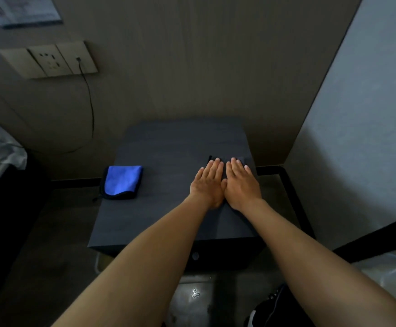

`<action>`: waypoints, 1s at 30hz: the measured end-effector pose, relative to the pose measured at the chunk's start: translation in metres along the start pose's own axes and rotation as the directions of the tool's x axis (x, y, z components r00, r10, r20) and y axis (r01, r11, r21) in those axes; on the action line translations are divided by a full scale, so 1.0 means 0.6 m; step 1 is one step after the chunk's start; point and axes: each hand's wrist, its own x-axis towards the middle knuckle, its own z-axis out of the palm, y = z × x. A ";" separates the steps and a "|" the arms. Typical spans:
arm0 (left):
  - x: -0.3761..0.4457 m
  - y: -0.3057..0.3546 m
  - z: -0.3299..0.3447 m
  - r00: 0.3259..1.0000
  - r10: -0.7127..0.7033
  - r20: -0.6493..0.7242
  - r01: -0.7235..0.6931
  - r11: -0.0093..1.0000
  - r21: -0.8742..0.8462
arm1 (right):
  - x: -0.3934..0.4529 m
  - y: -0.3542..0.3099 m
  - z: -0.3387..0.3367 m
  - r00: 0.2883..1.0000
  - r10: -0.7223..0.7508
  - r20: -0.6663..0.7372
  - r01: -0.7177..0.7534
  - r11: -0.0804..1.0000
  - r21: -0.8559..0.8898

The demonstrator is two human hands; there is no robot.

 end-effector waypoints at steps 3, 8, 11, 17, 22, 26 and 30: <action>-0.014 -0.046 0.002 0.999 -0.036 -0.019 0.036 0.999 -0.023 | 0.013 -0.047 0.005 1.000 -0.026 -0.011 0.026 1.000 0.012; -0.044 -0.112 0.009 0.994 -0.104 -0.037 0.102 0.994 -0.042 | 0.023 -0.118 0.013 0.997 -0.076 -0.023 0.076 0.997 0.026; -0.062 -0.144 0.014 0.990 -0.139 -0.040 0.136 0.989 -0.051 | 0.024 -0.153 0.018 0.993 -0.112 -0.024 0.112 0.993 0.029; -0.098 -0.193 0.017 0.980 -0.193 -0.050 0.191 0.981 -0.037 | 0.022 -0.213 0.022 0.988 -0.156 -0.019 0.157 0.987 0.034; -0.101 -0.215 0.012 0.973 -0.230 -0.036 0.231 0.973 0.018 | 0.034 -0.236 0.025 0.984 -0.175 -0.015 0.175 0.985 0.003; -0.082 -0.224 0.001 0.964 -0.266 -0.016 0.267 0.960 0.087 | 0.056 -0.240 0.023 0.982 -0.188 -0.017 0.187 0.982 -0.032; -0.065 -0.241 -0.007 0.959 -0.282 -0.009 0.282 0.954 0.104 | 0.082 -0.249 0.022 0.982 -0.189 -0.019 0.189 0.981 -0.039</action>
